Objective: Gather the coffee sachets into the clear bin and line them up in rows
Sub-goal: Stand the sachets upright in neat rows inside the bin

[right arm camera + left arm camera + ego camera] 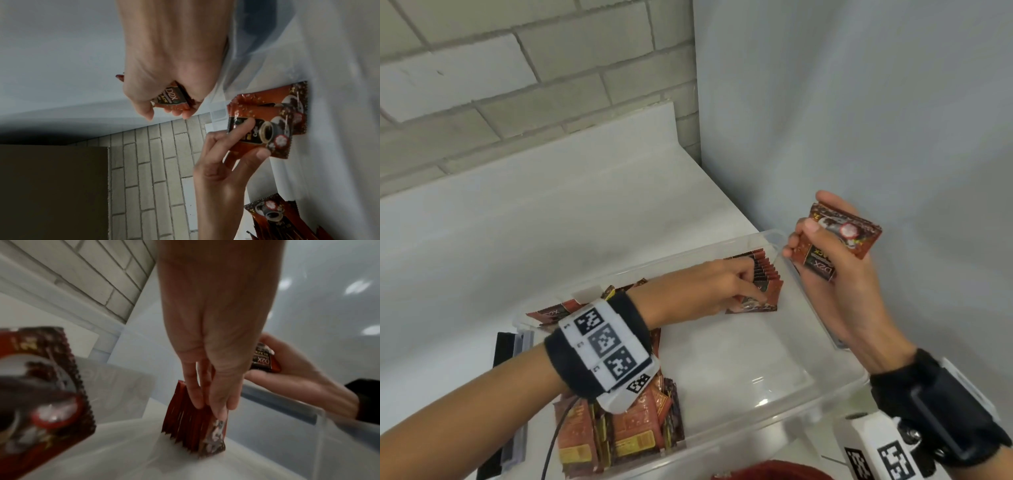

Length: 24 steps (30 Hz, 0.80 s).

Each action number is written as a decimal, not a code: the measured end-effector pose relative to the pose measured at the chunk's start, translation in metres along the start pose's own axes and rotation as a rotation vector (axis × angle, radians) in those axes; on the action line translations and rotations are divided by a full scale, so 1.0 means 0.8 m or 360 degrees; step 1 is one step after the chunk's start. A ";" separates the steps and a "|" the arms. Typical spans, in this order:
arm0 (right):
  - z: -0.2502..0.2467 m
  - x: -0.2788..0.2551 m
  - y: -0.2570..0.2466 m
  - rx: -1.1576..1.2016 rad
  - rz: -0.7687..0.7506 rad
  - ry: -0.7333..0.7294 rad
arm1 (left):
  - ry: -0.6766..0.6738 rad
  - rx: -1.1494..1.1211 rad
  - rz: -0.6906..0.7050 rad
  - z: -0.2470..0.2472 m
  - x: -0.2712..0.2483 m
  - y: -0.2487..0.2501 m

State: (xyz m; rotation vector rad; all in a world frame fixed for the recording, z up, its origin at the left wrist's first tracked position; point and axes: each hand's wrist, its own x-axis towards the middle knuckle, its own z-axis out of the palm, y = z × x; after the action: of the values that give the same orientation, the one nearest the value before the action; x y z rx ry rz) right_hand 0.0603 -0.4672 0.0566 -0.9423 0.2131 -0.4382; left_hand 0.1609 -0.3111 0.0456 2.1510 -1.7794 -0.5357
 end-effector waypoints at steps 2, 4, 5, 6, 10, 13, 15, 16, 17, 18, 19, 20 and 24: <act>0.000 0.001 0.000 0.0003 -0.0005 0.0002 | 0.0022 0.0123 0.0072 0.002 0.007 0.000; 0.000 0.002 0.001 0.0004 -0.0006 -0.0001 | 0.0107 0.0242 0.0197 0.005 0.013 -0.002; 0.000 0.002 0.001 0.0004 -0.0006 -0.0001 | 0.0149 0.0276 0.0240 0.007 0.015 -0.003; 0.000 0.002 0.001 0.0006 -0.0005 0.0000 | 0.0179 0.0300 0.0258 0.008 0.016 -0.004; -0.001 0.000 0.001 0.0022 -0.0003 -0.0002 | 0.0242 0.0343 0.0268 0.008 0.018 -0.004; 0.000 -0.001 0.000 0.0017 -0.0005 -0.0010 | 0.0228 0.0385 0.0275 0.010 0.019 -0.006; 0.001 0.000 0.000 0.0015 -0.0004 -0.0010 | 0.0206 0.0428 0.0276 0.013 0.020 -0.007; 0.001 0.000 0.000 0.0021 0.0000 -0.0009 | 0.0203 0.0448 0.0276 0.014 0.021 -0.007; 0.001 0.000 0.000 0.0035 0.0010 -0.0007 | 0.0203 0.0467 0.0274 0.015 0.021 -0.008; 0.001 0.001 0.000 0.0061 0.0023 -0.0004 | 0.0206 0.0484 0.0270 0.017 0.021 -0.008; 0.001 0.000 0.000 0.0099 0.0040 -0.0002 | 0.0215 0.0494 0.0269 0.018 0.022 -0.009; 0.001 0.000 0.000 0.0149 0.0058 -0.0005 | 0.0224 0.0507 0.0272 0.019 0.022 -0.009; -0.001 -0.001 0.000 0.0228 0.0178 -0.0037 | 0.0164 0.0558 0.0242 0.023 0.023 -0.009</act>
State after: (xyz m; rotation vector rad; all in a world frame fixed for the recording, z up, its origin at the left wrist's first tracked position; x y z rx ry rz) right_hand 0.0595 -0.4677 0.0563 -0.7905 0.2091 -0.3349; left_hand 0.1617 -0.3276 0.0246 2.1845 -2.0820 -0.0768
